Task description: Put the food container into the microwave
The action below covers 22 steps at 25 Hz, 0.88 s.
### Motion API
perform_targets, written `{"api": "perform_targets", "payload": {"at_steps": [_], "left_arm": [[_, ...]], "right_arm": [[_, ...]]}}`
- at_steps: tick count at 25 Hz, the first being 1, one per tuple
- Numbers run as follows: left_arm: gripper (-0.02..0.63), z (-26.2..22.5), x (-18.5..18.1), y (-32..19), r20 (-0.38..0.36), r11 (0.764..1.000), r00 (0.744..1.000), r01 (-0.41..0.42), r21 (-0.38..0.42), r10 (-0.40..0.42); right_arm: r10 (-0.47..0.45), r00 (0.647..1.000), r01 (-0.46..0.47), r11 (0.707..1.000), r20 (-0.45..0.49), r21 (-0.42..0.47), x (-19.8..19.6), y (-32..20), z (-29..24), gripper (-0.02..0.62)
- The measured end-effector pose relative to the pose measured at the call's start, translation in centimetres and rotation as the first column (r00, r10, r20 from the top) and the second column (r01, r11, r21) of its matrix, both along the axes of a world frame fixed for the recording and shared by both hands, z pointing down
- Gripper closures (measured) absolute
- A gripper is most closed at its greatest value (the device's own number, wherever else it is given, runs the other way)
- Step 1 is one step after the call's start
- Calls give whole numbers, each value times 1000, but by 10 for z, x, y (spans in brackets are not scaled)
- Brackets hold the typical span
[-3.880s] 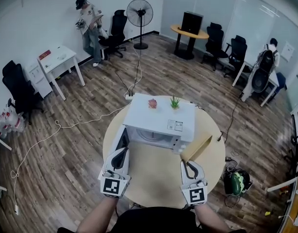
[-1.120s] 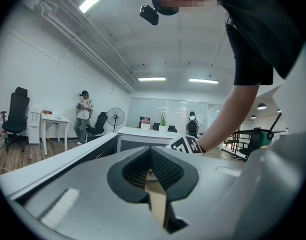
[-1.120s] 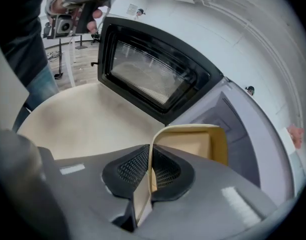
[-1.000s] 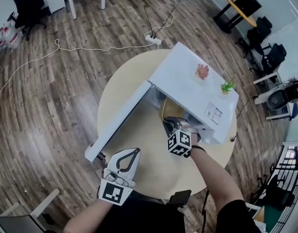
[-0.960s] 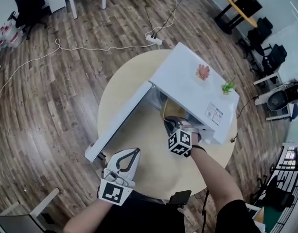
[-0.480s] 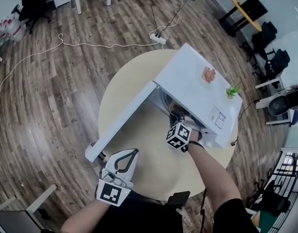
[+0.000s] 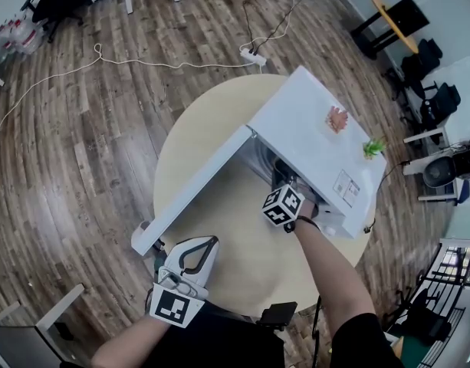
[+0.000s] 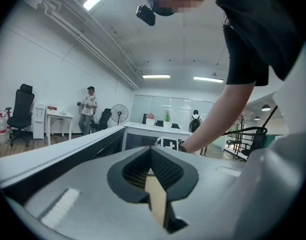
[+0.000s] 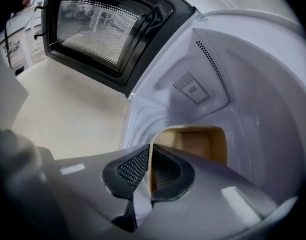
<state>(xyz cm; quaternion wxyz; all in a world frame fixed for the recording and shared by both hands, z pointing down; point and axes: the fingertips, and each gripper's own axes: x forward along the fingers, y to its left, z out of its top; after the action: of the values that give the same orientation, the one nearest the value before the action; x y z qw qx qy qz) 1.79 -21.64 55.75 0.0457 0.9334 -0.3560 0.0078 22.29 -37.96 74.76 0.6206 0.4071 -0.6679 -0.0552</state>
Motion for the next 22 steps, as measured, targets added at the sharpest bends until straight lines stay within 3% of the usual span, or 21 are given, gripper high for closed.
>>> {"api": "perform_targets", "payload": {"at_steps": [15,22], "left_arm": [[606,13,3,3,-8,999,1000,-5,-38,5],[606,17,3,6,-7,998,1000,-5,-58,5]], "right_arm": [[48,999,-47,993,-7,110,2,-12,6,574],[63,998,-57,985,-30,162,2,-16,5,539]]}}
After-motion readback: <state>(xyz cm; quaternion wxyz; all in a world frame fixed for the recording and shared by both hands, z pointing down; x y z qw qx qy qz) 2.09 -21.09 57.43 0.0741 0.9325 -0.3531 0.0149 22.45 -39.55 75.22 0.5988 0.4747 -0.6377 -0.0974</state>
